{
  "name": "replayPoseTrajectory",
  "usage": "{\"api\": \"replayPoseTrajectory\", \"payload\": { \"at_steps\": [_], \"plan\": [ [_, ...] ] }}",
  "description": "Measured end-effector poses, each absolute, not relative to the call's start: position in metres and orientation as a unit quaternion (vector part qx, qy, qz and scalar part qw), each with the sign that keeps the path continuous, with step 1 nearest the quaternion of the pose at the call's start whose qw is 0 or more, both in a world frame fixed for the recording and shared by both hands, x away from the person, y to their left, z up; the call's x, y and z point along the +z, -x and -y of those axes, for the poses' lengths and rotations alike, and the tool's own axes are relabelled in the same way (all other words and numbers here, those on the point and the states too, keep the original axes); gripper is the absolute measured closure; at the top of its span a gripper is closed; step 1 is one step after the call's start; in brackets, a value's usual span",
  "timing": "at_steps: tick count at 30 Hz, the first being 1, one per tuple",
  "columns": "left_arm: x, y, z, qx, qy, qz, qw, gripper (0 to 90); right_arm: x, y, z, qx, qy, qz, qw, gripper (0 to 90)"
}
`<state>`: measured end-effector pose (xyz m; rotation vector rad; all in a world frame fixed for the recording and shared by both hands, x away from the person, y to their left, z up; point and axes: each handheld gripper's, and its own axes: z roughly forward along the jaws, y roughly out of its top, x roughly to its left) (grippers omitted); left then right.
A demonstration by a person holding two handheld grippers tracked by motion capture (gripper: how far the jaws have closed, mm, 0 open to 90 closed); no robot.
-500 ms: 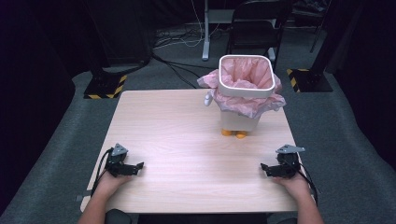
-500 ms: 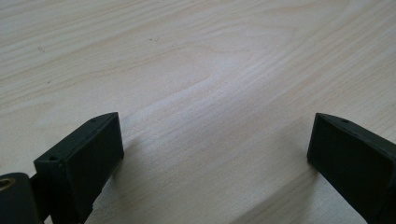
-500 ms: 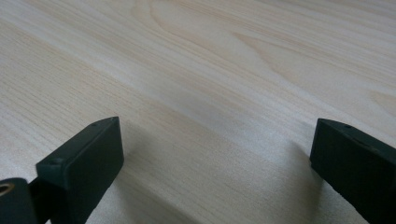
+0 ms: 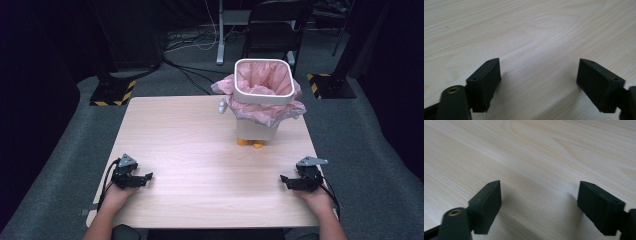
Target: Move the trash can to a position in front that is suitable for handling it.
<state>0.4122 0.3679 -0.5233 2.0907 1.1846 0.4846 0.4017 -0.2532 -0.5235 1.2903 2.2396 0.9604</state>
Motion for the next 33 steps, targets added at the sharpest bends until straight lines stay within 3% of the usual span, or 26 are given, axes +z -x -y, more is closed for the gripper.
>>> {"api": "replayPoseTrajectory", "payload": {
  "at_steps": [2, 6, 13, 33],
  "plan": [
    [-0.521, -0.412, -0.367, 0.191, -0.803, -0.457, 0.332, 28.2, -0.522, -0.402, 0.254, 0.34, -0.462, -0.797, 0.19, 24.6],
    [-0.518, -0.412, -0.365, 0.189, -0.796, -0.462, 0.342, 29.4, -0.519, -0.401, 0.254, 0.336, -0.458, -0.801, 0.187, 33.9],
    [-0.511, -0.41, -0.36, 0.179, -0.793, -0.454, 0.364, 30.5, -0.514, -0.397, 0.253, 0.333, -0.453, -0.804, 0.195, 39.8],
    [-0.486, -0.411, -0.345, 0.157, -0.8, -0.432, 0.387, 31.9, -0.481, -0.381, 0.25, 0.352, -0.435, -0.788, 0.256, 37.7]
  ]
}}
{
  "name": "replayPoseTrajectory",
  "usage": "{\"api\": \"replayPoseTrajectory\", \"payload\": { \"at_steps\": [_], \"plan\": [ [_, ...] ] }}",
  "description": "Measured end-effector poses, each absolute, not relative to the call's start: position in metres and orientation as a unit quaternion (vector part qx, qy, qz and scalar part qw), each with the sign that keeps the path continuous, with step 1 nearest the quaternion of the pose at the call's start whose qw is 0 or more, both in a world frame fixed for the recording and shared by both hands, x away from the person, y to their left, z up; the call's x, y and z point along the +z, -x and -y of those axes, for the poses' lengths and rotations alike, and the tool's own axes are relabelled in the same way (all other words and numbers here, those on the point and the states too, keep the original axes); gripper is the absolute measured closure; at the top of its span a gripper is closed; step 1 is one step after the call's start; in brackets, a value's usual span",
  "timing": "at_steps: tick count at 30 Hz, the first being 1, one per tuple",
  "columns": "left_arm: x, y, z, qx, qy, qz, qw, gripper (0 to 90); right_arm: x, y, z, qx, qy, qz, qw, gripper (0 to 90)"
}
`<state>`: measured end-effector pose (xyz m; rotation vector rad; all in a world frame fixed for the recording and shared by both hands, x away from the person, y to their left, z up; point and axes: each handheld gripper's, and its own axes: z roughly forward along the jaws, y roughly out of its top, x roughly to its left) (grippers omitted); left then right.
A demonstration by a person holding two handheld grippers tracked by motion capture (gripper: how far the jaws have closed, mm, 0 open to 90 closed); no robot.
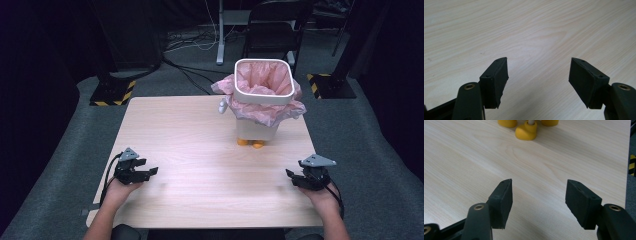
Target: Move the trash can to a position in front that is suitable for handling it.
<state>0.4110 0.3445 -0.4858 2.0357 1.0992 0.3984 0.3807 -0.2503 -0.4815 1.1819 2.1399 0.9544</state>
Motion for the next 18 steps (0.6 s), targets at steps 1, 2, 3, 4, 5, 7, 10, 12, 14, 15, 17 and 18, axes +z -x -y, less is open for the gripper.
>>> {"api": "replayPoseTrajectory", "payload": {
  "at_steps": [1, 2, 3, 4, 5, 7, 10, 12, 14, 15, 17, 18],
  "plan": [
    [-0.484, -0.411, -0.343, 0.155, -0.801, -0.43, 0.386, 31.9, -0.48, -0.38, 0.25, 0.353, -0.435, -0.788, 0.257, 37.6],
    [-0.483, -0.411, -0.341, 0.154, -0.803, -0.428, 0.385, 32.1, -0.479, -0.38, 0.25, 0.354, -0.435, -0.786, 0.258, 37.5],
    [-0.482, -0.412, -0.339, 0.151, -0.805, -0.426, 0.383, 32.1, -0.478, -0.379, 0.25, 0.356, -0.435, -0.785, 0.259, 37.5],
    [-0.481, -0.412, -0.338, 0.15, -0.805, -0.426, 0.384, 32.1, -0.476, -0.379, 0.25, 0.357, -0.436, -0.785, 0.26, 37.5],
    [-0.479, -0.412, -0.337, 0.146, -0.805, -0.427, 0.386, 32.1, -0.475, -0.379, 0.25, 0.357, -0.436, -0.784, 0.259, 38.1],
    [-0.477, -0.413, -0.336, 0.134, -0.801, -0.433, 0.392, 32.6, -0.474, -0.379, 0.25, 0.359, -0.436, -0.783, 0.259, 39.6],
    [-0.475, -0.414, -0.336, 0.13, -0.797, -0.436, 0.397, 33.7, -0.47, -0.378, 0.25, 0.363, -0.436, -0.78, 0.262, 40.3],
    [-0.474, -0.414, -0.334, 0.133, -0.799, -0.433, 0.395, 33.2, -0.468, -0.378, 0.25, 0.363, -0.437, -0.78, 0.263, 40.5],
    [-0.472, -0.414, -0.334, 0.134, -0.799, -0.433, 0.395, 33.1, -0.467, -0.378, 0.25, 0.364, -0.437, -0.779, 0.264, 40.5],
    [-0.471, -0.414, -0.333, 0.136, -0.8, -0.431, 0.396, 33.0, -0.467, -0.378, 0.25, 0.365, -0.438, -0.778, 0.263, 40.5],
    [-0.469, -0.414, -0.331, 0.137, -0.8, -0.429, 0.396, 33.0, -0.465, -0.377, 0.25, 0.365, -0.439, -0.778, 0.263, 40.7],
    [-0.468, -0.414, -0.33, 0.138, -0.8, -0.427, 0.398, 32.9, -0.465, -0.377, 0.249, 0.364, -0.438, -0.778, 0.264, 41.0]
  ]
}}
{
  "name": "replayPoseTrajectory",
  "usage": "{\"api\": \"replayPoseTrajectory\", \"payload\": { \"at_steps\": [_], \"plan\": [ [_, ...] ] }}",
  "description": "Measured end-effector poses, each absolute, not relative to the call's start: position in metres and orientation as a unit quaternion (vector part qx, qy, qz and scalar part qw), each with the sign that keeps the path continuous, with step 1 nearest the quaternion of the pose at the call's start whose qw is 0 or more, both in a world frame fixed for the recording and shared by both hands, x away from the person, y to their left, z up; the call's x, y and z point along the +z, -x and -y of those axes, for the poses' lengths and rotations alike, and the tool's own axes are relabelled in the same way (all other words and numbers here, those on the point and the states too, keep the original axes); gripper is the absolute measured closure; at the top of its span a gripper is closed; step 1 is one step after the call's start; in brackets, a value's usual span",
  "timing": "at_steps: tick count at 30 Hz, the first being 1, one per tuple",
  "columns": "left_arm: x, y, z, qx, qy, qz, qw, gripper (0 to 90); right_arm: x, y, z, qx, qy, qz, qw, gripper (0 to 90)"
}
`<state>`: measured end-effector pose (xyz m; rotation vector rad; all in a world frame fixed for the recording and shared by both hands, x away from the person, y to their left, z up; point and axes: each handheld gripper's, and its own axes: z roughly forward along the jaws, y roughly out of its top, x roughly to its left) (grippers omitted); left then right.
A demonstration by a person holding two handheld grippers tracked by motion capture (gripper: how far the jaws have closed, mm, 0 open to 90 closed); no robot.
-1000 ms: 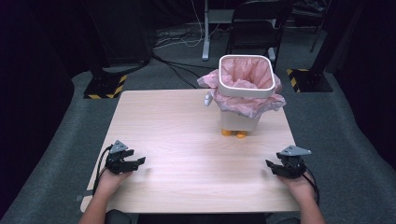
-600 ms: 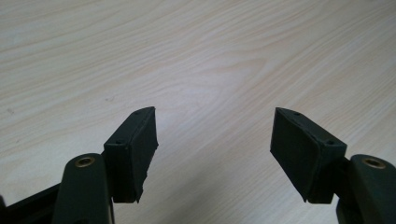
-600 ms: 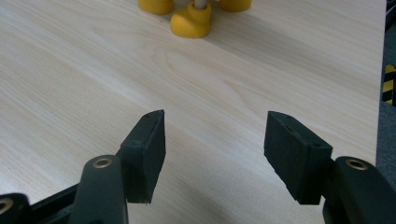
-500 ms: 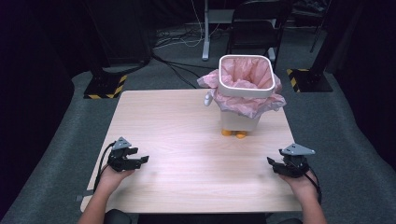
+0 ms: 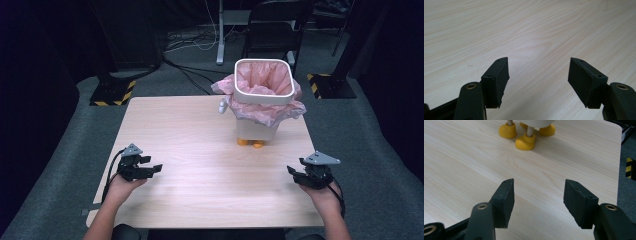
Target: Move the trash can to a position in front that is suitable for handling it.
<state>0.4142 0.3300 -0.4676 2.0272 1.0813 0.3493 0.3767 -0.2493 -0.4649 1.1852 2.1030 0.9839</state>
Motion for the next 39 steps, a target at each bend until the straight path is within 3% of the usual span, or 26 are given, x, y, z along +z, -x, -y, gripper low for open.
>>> {"api": "replayPoseTrajectory", "payload": {
  "at_steps": [39],
  "plan": [
    [-0.423, -0.442, -0.276, 0.149, -0.823, -0.37, 0.405, 33.8, -0.436, -0.382, 0.247, 0.382, -0.423, -0.78, 0.26, 47.3]
  ]
}}
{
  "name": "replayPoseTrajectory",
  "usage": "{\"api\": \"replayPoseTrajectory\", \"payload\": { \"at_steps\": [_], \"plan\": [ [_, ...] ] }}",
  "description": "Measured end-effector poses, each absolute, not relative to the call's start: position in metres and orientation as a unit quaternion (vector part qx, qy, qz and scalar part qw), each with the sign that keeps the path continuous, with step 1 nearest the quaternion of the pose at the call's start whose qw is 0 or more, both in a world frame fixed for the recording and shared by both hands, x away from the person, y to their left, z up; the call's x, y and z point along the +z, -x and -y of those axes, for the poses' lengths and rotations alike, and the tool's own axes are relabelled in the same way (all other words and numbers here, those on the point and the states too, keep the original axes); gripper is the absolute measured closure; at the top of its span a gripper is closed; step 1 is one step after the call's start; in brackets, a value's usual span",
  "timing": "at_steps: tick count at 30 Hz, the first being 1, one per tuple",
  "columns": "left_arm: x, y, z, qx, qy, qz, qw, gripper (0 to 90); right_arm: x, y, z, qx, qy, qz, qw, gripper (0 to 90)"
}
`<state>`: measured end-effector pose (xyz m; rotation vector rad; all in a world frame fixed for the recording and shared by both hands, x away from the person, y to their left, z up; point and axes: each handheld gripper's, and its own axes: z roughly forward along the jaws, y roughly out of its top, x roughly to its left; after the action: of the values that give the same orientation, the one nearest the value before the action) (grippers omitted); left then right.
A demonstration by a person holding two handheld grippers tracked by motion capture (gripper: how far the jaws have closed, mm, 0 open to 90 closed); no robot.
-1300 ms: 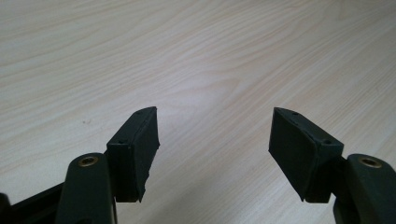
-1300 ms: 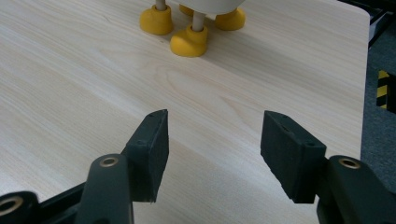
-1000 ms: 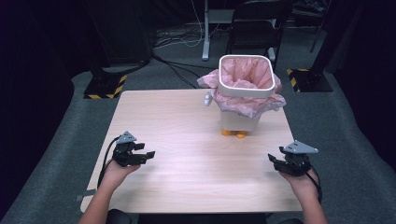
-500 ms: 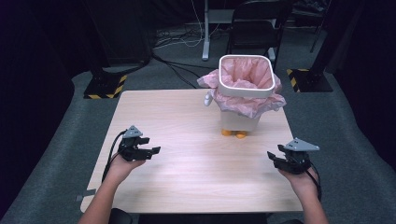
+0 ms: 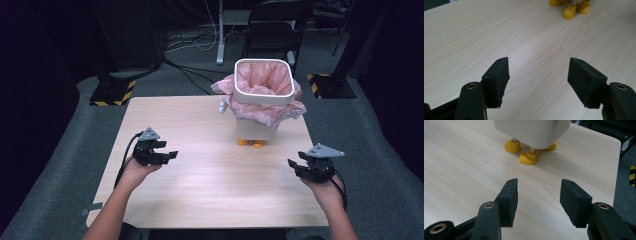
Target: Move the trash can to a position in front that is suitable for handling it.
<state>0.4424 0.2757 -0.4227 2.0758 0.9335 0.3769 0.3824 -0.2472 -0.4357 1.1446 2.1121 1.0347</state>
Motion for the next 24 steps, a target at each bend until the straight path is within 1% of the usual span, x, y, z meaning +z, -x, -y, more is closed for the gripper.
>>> {"api": "replayPoseTrajectory", "payload": {
  "at_steps": [2, 9, 13, 17, 22, 24],
  "plan": [
    [-0.421, -0.445, -0.272, 0.15, -0.825, -0.365, 0.404, 34.0, -0.432, -0.384, 0.247, 0.384, -0.422, -0.779, 0.259, 44.6],
    [-0.416, -0.454, -0.257, 0.14, -0.825, -0.356, 0.416, 34.7, -0.424, -0.39, 0.247, 0.393, -0.417, -0.78, 0.253, 44.0],
    [-0.412, -0.46, -0.249, 0.14, -0.825, -0.351, 0.42, 34.6, -0.42, -0.393, 0.248, 0.396, -0.414, -0.778, 0.26, 43.0],
    [-0.408, -0.466, -0.241, 0.14, -0.824, -0.35, 0.424, 35.0, -0.418, -0.395, 0.249, 0.403, -0.405, -0.775, 0.27, 44.6],
    [-0.402, -0.472, -0.231, 0.141, -0.824, -0.341, 0.429, 35.4, -0.416, -0.4, 0.25, 0.407, -0.415, -0.77, 0.264, 44.6],
    [-0.399, -0.474, -0.227, 0.143, -0.826, -0.338, 0.429, 35.5, -0.415, -0.401, 0.252, 0.412, -0.426, -0.764, 0.255, 45.5]
  ]
}}
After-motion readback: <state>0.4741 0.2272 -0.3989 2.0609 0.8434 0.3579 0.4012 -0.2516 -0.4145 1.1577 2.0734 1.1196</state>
